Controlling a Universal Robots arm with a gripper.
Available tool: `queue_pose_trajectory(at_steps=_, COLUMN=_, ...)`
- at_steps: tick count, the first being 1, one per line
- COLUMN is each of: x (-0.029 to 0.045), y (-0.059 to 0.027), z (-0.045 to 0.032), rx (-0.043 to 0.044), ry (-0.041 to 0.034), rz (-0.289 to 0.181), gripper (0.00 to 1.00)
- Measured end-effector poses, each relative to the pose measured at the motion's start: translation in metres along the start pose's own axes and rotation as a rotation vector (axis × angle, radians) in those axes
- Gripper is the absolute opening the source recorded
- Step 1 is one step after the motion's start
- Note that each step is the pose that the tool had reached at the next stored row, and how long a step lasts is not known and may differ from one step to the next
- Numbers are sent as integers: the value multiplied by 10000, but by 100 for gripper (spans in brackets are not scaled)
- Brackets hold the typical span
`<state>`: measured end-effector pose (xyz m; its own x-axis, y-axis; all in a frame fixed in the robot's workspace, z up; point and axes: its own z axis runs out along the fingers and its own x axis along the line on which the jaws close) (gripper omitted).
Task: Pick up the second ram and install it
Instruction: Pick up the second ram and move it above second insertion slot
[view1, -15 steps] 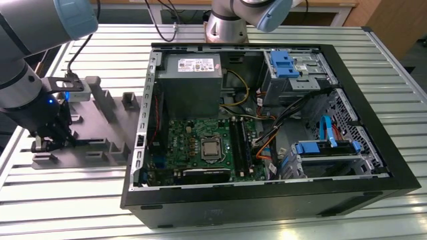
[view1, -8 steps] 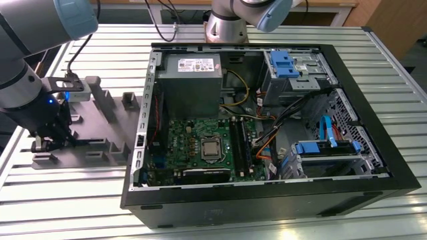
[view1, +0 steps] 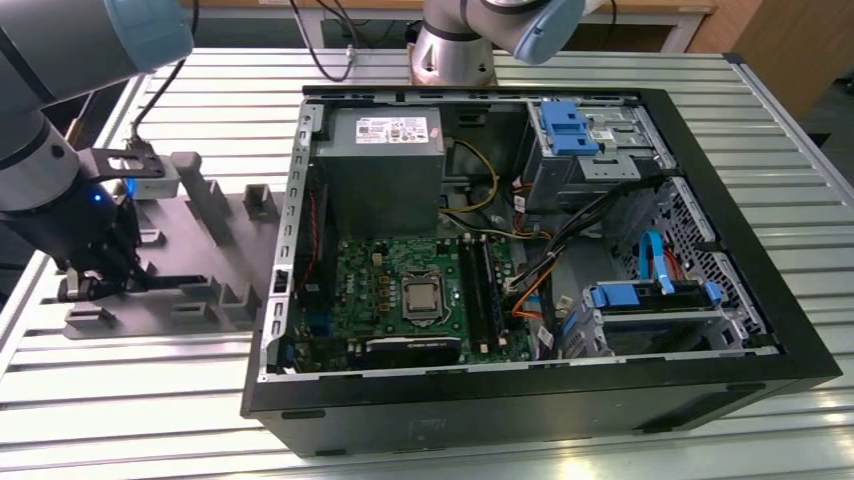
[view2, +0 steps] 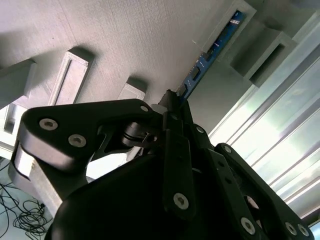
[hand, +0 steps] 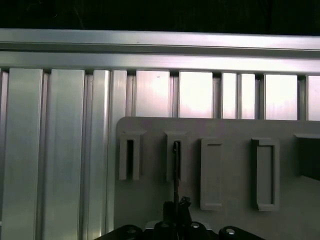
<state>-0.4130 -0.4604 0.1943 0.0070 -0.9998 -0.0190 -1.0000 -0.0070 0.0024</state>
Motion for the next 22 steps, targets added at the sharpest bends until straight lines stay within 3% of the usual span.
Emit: queue_pose_trajectory(at_steps=22, x=-6, y=1, z=-325, rx=0, ry=0, rz=0, gripper=14)
